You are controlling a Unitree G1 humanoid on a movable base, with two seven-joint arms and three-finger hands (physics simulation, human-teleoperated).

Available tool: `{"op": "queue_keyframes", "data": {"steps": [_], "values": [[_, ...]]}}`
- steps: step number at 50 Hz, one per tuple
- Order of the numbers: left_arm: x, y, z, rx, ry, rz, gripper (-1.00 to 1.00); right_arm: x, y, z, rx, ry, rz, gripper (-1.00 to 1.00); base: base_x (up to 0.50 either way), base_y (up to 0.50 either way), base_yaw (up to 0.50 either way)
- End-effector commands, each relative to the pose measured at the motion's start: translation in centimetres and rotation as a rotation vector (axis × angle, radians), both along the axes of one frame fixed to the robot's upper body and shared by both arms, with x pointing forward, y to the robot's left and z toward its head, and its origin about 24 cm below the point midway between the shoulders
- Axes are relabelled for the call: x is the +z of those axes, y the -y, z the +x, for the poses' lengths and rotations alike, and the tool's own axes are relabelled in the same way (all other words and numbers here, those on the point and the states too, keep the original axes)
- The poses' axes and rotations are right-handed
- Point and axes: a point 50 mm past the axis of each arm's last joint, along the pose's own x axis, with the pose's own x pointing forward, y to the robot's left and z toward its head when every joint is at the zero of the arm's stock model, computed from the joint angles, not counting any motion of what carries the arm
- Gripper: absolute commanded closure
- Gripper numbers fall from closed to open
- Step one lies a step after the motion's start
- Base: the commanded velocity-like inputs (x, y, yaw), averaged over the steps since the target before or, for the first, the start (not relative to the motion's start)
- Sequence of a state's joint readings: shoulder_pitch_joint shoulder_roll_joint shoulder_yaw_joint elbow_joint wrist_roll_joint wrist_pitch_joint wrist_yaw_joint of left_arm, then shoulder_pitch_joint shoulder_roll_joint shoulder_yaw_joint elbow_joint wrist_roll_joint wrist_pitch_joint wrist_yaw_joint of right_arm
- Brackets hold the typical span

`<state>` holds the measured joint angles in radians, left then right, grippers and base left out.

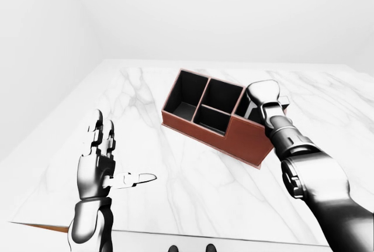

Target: Pick up the book and place it in the right compartment of the caddy.

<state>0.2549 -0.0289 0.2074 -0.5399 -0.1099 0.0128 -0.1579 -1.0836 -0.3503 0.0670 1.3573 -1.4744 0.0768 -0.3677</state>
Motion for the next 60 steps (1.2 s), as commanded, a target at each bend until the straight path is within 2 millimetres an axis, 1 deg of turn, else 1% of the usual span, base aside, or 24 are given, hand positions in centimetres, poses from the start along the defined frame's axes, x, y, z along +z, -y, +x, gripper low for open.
{"op": "queue_keyframes", "data": {"steps": [1,18,19,20,21,27,32,37,40,44,48,53,60], "values": [[-0.2,-0.1,0.0,0.004,-0.002,-0.002,-1.00,-0.3,0.0,-0.1,-0.007,0.017,0.026,1.00,0.00,0.00,0.00],[-0.4,-0.3,0.0,0.007,-0.005,-0.004,-1.00,-1.0,-0.6,-0.2,0.008,-0.001,0.012,1.00,0.00,0.00,0.00],[-0.4,-0.4,0.0,0.008,-0.006,-0.004,-1.00,-1.0,-0.6,-0.2,0.012,0.001,0.004,0.73,0.00,0.00,0.00],[-0.4,-0.4,-0.1,0.008,-0.006,-0.004,-1.00,-0.9,-0.7,-0.2,0.015,0.010,0.002,-0.36,0.00,0.00,0.00],[-0.4,-0.4,0.0,0.009,-0.007,-0.005,-1.00,-0.8,-0.7,-0.2,0.017,0.011,-0.002,-1.00,0.00,0.00,0.00],[-0.4,-0.4,-0.1,0.008,-0.007,-0.006,-1.00,-0.5,-0.8,-0.1,0.020,0.024,-0.005,-1.00,0.00,0.00,0.00],[-0.3,-0.4,0.0,0.007,-0.003,-0.005,-1.00,0.1,-0.8,0.1,0.025,0.037,-0.015,-1.00,0.00,0.00,0.00],[-0.3,-0.3,0.0,0.007,-0.004,-0.006,-1.00,1.4,-1.1,0.5,0.043,0.069,-0.009,-1.00,0.00,0.00,0.00],[-0.2,-0.3,0.0,0.006,-0.002,-0.006,-1.00,3.2,-1.4,0.9,0.076,0.120,0.014,-1.00,0.00,0.00,0.00],[-0.2,-0.3,0.0,0.006,0.001,-0.006,-1.00,4.9,-1.5,1.2,0.091,0.153,0.022,-1.00,0.00,0.00,0.00],[-0.3,-0.2,0.2,0.004,0.003,-0.007,-1.00,5.8,-1.7,1.3,0.108,0.174,0.034,-1.00,0.00,0.00,0.00],[-0.1,-0.2,0.0,0.001,0.007,-0.007,-1.00,6.2,-1.8,1.4,0.118,0.183,0.038,-1.00,0.00,0.00,0.00],[0.2,-0.1,-0.2,-0.001,0.013,-0.007,-1.00,7.5,-1.6,1.4,0.131,0.213,0.060,-1.00,0.00,0.00,0.00]]}}
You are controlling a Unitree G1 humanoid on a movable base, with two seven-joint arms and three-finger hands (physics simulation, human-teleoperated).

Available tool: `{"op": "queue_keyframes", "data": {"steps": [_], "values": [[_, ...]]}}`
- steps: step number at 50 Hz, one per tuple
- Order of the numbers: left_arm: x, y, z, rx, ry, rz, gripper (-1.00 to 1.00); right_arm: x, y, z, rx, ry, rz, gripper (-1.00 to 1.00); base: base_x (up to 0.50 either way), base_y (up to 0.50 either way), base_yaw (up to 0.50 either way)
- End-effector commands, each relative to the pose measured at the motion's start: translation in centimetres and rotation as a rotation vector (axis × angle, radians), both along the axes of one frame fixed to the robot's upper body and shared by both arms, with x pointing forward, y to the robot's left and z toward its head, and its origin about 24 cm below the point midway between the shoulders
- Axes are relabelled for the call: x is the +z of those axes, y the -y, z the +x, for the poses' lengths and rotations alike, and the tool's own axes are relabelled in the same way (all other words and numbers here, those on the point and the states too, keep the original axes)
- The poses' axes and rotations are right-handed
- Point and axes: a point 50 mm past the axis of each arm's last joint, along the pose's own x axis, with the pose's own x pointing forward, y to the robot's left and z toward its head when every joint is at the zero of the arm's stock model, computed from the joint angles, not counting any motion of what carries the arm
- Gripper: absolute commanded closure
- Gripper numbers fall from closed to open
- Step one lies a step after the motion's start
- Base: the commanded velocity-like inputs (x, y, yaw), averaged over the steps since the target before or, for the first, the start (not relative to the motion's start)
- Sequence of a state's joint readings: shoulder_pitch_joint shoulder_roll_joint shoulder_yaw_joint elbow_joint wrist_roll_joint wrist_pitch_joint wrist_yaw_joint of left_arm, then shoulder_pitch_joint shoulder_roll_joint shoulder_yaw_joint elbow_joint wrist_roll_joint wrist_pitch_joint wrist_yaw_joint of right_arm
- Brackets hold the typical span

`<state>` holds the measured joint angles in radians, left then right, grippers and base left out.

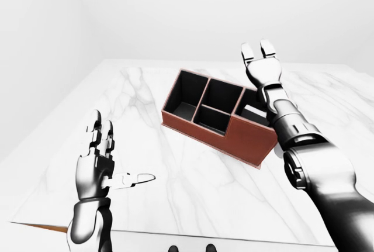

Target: Pick up the book and place it in the right compartment of the caddy.

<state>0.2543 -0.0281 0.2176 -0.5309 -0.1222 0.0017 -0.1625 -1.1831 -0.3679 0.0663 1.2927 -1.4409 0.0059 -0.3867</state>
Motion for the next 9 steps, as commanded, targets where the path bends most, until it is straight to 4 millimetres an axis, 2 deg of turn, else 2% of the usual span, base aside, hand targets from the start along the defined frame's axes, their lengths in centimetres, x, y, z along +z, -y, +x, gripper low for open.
{"op": "queue_keyframes", "data": {"steps": [1,9], "values": [[0.3,0.1,-0.2,-0.004,0.009,0.000,-1.00,2.2,0.0,0.1,0.033,0.049,0.033,-1.00,0.00,0.00,0.00],[0.5,0.2,-0.2,-0.006,0.013,0.004,-1.00,3.6,0.2,-0.2,0.071,0.092,0.072,-1.00,0.00,0.00,0.00]]}}
